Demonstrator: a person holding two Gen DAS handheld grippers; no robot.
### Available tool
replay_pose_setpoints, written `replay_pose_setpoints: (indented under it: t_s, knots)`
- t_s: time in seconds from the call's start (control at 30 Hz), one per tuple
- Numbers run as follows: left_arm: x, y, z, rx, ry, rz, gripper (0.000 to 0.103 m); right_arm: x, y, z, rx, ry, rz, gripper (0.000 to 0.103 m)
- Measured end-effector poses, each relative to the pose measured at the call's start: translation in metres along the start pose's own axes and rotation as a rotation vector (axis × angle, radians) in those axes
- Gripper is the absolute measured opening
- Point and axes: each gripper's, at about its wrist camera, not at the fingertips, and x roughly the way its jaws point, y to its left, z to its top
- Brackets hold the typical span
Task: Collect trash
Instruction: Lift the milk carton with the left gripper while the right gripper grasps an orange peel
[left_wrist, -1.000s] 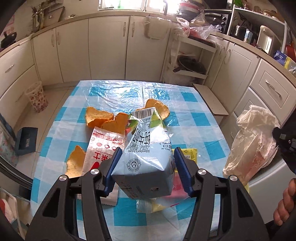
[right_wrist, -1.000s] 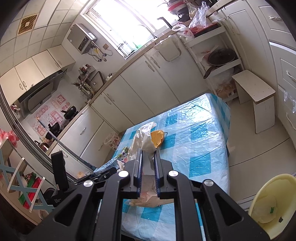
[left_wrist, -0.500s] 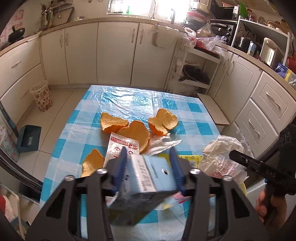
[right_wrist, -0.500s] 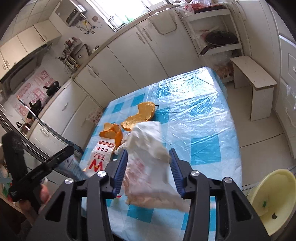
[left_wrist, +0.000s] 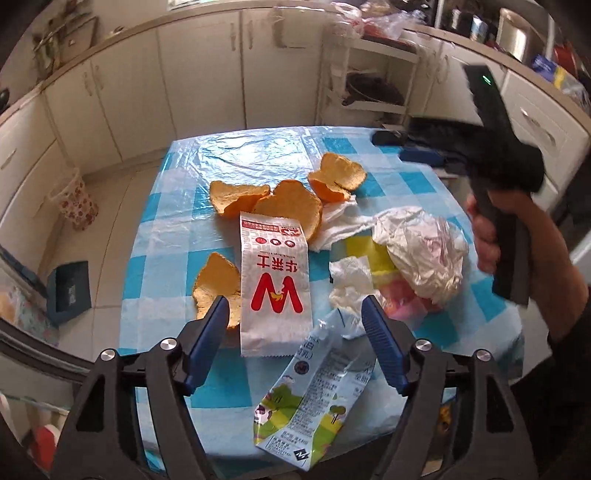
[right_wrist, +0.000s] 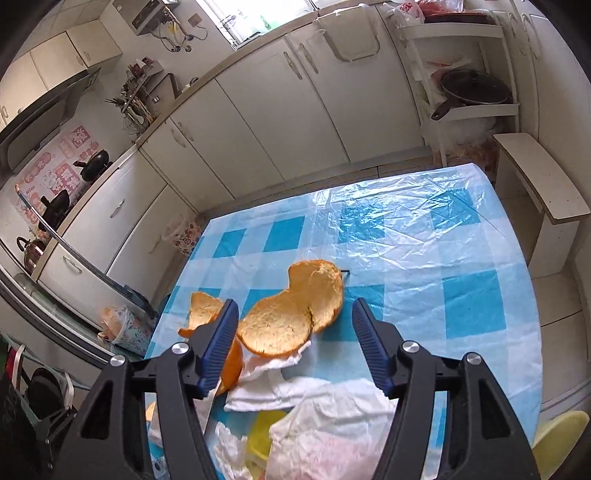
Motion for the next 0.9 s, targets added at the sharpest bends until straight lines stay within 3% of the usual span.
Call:
replay_pose_setpoints:
  t_s: [0.17,0.23,0.3,0.37,0.43,0.47,0.5,0.53,0.9]
  knots:
    - [0.013,-0.034,-0.023,0.268,0.057,0.103,0.079,0.033,-0.014,0.011,0.068,0.058,-0.02,0.062]
    - [0.021,-0.038,-0.029,0.319,0.089,0.121,0.079,0.047,-0.017,0.01,0.078,0.094,-0.035,0.062]
    - [0.027,-0.041,-0.033,0.352,0.114,0.123,0.079,0.057,-0.015,0.006,0.066,0.125,-0.051,0.054]
    - [0.031,-0.044,-0.033,0.358,0.132,0.104,0.079,0.064,-0.011,0.002,0.035,0.152,-0.069,0.03]
    - [0.036,-0.048,-0.034,0.369,0.159,0.078,0.072,0.067,-0.008,-0.001,0.01,0.167,-0.069,0.012]
    - [0.039,-0.051,-0.035,0.371,0.173,0.065,0.055,0.066,-0.008,-0.001,0.012,0.165,-0.06,0.009]
    - [0.043,-0.051,-0.035,0.368,0.196,0.049,0.045,0.062,-0.008,0.0,0.017,0.155,-0.048,0.008]
    - [0.043,-0.052,-0.035,0.365,0.199,0.041,0.043,0.055,-0.008,0.001,0.02,0.14,-0.043,0.007]
    - [0.007,-0.034,-0.013,0.166,0.074,-0.155,0.042,-0.052,-0.011,0.021,0.067,-0.153,0.084,0.006]
